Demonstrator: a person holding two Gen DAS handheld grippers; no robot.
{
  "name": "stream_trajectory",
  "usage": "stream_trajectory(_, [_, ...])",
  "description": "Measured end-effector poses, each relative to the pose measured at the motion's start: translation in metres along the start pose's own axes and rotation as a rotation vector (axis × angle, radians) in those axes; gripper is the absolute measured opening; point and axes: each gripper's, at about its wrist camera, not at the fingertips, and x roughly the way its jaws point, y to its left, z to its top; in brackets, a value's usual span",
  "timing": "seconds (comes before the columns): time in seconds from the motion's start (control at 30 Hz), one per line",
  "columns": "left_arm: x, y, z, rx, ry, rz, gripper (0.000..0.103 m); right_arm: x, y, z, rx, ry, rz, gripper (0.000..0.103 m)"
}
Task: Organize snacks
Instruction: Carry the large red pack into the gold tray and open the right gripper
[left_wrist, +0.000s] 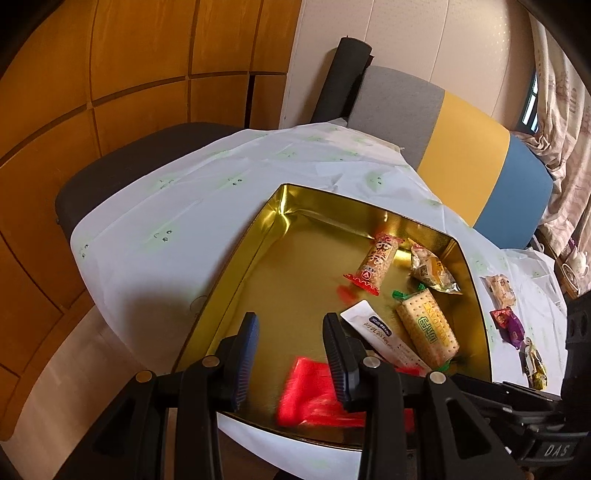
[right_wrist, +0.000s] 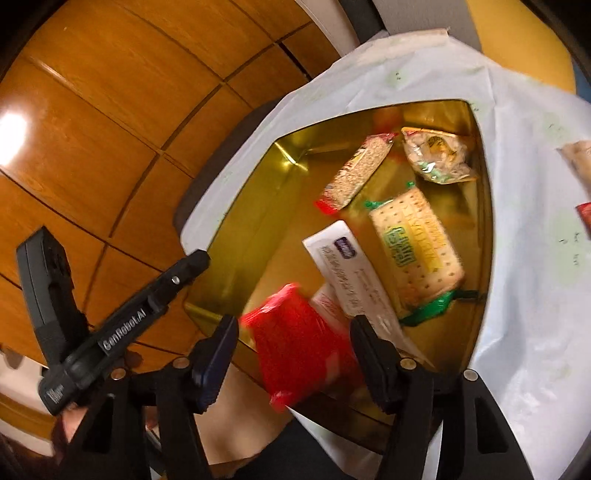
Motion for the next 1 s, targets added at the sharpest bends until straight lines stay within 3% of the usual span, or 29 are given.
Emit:
stream_trajectory(0.4, [-0.006, -0.020, -0.003, 0.066, -0.009, -0.019, 0.036, -0.034, 0.003, -0.020, -0.129, -0.087, -0.178, 0.066])
stream_trajectory(0.6, [-0.011, -0.029, -0.005, 0.097, -0.016, -0.025, 0.036, -0.051, 0.010, -0.027, -0.191, -0.160, -0.253, 0.077])
stream_trajectory(0.67, [-0.011, -0.032, -0.005, 0.108, -0.018, -0.026, 0.036, -0.066, 0.013, -0.031, -0.212, -0.233, -0.275, 0.092])
stream_trajectory(0.77, [-0.012, -0.036, -0.006, 0.116, -0.015, -0.033, 0.036, -0.088, 0.010, -0.036, -0.206, -0.339, -0.283, 0.100])
stream_trajectory(0.87, [-0.012, -0.041, -0.007, 0.131, -0.014, -0.037, 0.036, -0.107, 0.002, -0.038, -0.180, -0.408, -0.323, 0.103])
stream_trajectory(1.0, [-0.013, -0.048, -0.008, 0.153, -0.015, -0.041, 0.036, -0.125, -0.013, -0.037, -0.193, -0.418, -0.414, 0.103])
